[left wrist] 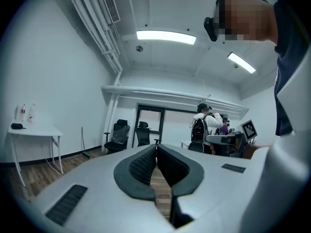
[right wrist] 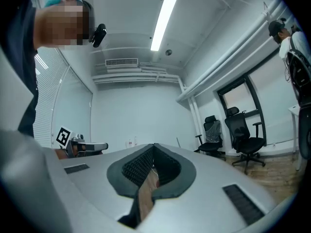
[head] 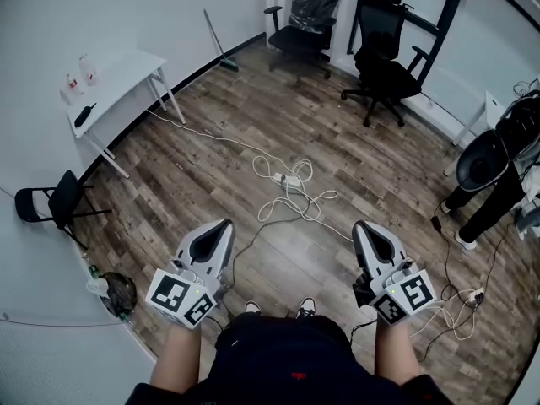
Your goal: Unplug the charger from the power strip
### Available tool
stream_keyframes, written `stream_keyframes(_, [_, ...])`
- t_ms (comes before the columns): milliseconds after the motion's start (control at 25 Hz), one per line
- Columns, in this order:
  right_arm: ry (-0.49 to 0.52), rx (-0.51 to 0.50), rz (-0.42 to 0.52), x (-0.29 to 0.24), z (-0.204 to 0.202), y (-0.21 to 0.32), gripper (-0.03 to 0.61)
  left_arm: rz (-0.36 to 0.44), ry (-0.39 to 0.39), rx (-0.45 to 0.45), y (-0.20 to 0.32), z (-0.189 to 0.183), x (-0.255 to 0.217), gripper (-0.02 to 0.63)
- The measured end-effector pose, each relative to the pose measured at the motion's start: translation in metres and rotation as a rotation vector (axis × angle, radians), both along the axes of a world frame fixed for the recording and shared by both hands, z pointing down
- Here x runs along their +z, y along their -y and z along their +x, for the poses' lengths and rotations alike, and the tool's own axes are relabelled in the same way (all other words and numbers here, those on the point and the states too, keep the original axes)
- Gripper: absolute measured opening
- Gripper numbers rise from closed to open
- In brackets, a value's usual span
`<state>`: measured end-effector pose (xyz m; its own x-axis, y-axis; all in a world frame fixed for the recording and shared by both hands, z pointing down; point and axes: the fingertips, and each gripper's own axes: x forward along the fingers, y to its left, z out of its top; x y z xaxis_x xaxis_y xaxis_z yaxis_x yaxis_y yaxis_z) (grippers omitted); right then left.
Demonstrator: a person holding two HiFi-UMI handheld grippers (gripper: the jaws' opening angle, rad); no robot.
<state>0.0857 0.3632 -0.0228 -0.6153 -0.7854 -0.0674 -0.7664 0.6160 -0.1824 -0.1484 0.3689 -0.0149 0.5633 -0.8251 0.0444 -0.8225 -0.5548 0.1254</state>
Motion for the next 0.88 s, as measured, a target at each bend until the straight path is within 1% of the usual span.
stream_keyframes(320, [0.035,-0.004,-0.026,0.010,0.046,0.017,0.018,-0.020,0.016,-0.022,0.007,0.038,0.006,0.026])
stream_keyframes(480, [0.055,-0.042,-0.057,0.030,0.063,0.023,0.018,-0.044,0.038,-0.042,0.009,0.058,0.018,0.026])
stream_keyframes(640, [0.054,-0.080,-0.096,0.049,0.080,0.032,0.018,-0.077,0.030,-0.069,0.016,0.077,0.033,0.026])
stream_keyframes(760, [0.050,-0.080,-0.109,0.056,0.095,0.040,0.018,-0.098,0.032,-0.059,0.026,0.091,0.042,0.026])
stream_keyframes(880, [0.043,-0.066,-0.124,0.062,0.107,0.053,0.018,-0.111,0.013,-0.049,0.045,0.101,0.047,0.026])
